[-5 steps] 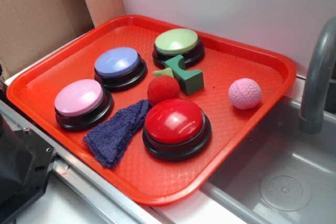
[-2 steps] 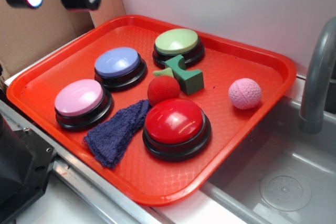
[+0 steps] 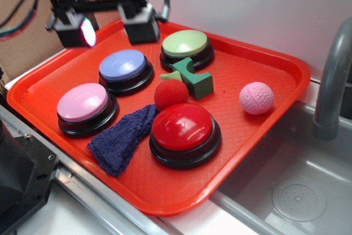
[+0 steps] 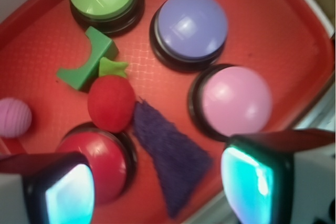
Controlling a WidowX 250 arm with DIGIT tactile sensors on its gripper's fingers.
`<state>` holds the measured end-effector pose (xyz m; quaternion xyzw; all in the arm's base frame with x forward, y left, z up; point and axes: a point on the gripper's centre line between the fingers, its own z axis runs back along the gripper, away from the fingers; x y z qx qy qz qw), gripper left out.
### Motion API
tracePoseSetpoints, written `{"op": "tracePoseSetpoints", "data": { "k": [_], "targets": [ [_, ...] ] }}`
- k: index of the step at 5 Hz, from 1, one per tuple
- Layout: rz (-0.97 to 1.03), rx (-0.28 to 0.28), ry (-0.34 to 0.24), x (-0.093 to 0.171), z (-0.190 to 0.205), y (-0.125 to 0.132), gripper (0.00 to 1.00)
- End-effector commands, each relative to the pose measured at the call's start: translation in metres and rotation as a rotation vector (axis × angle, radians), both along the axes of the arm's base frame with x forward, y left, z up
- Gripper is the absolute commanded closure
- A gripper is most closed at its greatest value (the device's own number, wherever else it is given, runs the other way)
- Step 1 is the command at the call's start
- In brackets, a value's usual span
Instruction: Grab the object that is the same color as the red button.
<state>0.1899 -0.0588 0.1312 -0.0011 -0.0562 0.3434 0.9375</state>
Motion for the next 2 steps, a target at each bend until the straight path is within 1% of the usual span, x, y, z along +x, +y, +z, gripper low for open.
{"op": "tracePoseSetpoints", "data": {
  "k": [1, 2],
  "targets": [
    [0.029, -0.026, 0.004, 0.034, -0.037, -0.004, 0.00],
    [0.076, -0.036, 0.011, 0.048, -0.059, 0.000, 0.00]
  ]
}}
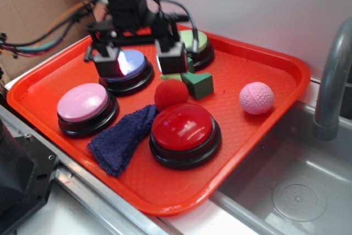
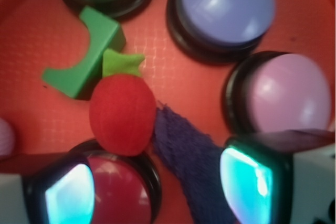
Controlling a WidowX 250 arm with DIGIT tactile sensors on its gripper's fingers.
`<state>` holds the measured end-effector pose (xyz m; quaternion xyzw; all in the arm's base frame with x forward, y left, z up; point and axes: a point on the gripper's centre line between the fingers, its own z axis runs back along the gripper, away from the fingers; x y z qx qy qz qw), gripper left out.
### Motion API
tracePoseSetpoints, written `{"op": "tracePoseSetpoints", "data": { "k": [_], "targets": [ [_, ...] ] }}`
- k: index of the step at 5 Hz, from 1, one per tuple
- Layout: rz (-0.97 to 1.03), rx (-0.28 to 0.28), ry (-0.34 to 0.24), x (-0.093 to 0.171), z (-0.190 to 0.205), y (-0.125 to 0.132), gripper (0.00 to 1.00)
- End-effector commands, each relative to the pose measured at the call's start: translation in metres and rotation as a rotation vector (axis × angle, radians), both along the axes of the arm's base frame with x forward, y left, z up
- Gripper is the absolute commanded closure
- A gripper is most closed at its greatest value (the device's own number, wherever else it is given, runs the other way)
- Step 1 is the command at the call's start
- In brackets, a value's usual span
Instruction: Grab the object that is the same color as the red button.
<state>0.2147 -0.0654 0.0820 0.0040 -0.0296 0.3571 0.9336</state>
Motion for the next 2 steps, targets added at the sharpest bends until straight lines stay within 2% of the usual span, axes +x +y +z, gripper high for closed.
{"op": "tracePoseSetpoints", "data": {
  "k": [1, 2],
  "targets": [
    [0.019, -0.066, 0.013, 0.032, -0.029, 0.007, 0.00],
    [0.028, -0.037, 0.030, 0.039, -0.043, 0.008, 0.00]
  ]
}}
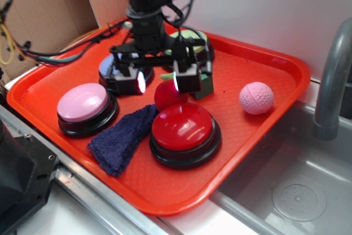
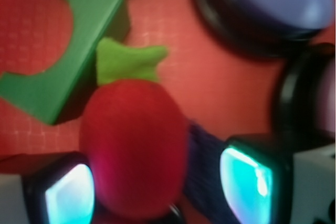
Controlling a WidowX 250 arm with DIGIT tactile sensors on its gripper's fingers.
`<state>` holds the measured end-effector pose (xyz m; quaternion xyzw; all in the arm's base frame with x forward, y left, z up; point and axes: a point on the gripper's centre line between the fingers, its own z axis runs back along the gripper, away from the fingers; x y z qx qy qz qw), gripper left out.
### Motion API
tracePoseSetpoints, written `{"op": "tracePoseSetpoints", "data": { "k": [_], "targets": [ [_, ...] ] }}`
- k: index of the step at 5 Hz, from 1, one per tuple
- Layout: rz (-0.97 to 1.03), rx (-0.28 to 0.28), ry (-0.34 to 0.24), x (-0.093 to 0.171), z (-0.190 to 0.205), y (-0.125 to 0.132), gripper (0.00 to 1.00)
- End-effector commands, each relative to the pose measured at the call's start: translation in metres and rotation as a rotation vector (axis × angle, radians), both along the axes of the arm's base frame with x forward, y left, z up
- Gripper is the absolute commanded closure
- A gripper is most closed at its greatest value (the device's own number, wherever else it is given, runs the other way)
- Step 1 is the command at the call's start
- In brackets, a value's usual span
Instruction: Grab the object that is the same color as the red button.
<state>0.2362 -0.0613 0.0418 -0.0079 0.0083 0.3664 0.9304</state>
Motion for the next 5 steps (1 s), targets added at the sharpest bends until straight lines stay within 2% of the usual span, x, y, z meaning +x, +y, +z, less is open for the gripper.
{"op": "tracePoseSetpoints", "data": {
  "k": [1, 2, 3, 5],
  "targets": [
    [0.007, 0.004, -0.034, 0.020, -0.013, 0.003, 0.00],
    [-0.038, 0.005, -0.037, 0.023, -0.012, 0.002, 0.91],
    [-0.123, 0.005, -0.041, 0.026, -0.001, 0.005, 1.00],
    [-0.320, 0.007, -0.074, 0.029, 0.047, 0.033, 1.00]
  ]
}}
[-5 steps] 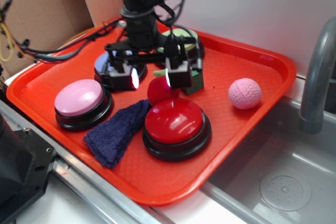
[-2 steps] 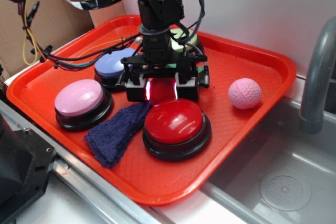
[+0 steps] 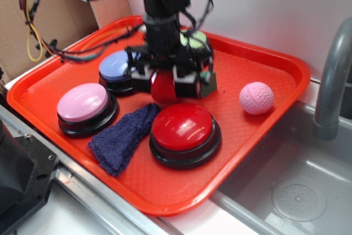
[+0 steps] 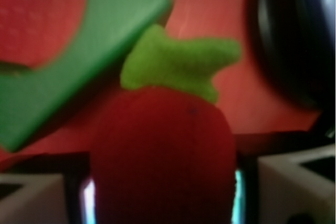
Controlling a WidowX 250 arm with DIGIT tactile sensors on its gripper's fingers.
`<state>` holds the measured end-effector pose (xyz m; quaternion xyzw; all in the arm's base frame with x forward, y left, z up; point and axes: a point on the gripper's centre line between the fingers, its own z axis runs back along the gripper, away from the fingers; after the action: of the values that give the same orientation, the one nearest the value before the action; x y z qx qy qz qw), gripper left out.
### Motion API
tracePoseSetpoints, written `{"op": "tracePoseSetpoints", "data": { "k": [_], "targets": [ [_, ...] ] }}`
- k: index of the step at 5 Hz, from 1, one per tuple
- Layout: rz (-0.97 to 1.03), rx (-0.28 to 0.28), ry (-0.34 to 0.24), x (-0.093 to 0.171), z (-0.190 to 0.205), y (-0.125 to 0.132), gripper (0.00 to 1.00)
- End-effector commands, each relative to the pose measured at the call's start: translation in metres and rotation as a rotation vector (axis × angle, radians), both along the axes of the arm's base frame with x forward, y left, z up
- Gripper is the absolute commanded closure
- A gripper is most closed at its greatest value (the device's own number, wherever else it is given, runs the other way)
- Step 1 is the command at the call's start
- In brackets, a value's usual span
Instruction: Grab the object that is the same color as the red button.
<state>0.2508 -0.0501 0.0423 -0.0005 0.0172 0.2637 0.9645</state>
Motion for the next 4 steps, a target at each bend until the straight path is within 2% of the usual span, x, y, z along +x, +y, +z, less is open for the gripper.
{"op": "tracePoseSetpoints", "data": {
  "k": [1, 2, 3, 4],
  "targets": [
    [-0.193, 0.011, -0.101, 0.009, 0.067, 0.044, 1.00],
    [-0.235, 0.042, -0.107, -0.002, 0.080, 0.074, 1.00],
    [-0.268, 0.078, -0.091, -0.006, 0.087, 0.088, 1.00],
    [-0.212, 0.033, -0.125, -0.017, 0.094, 0.096, 1.00]
  ]
}}
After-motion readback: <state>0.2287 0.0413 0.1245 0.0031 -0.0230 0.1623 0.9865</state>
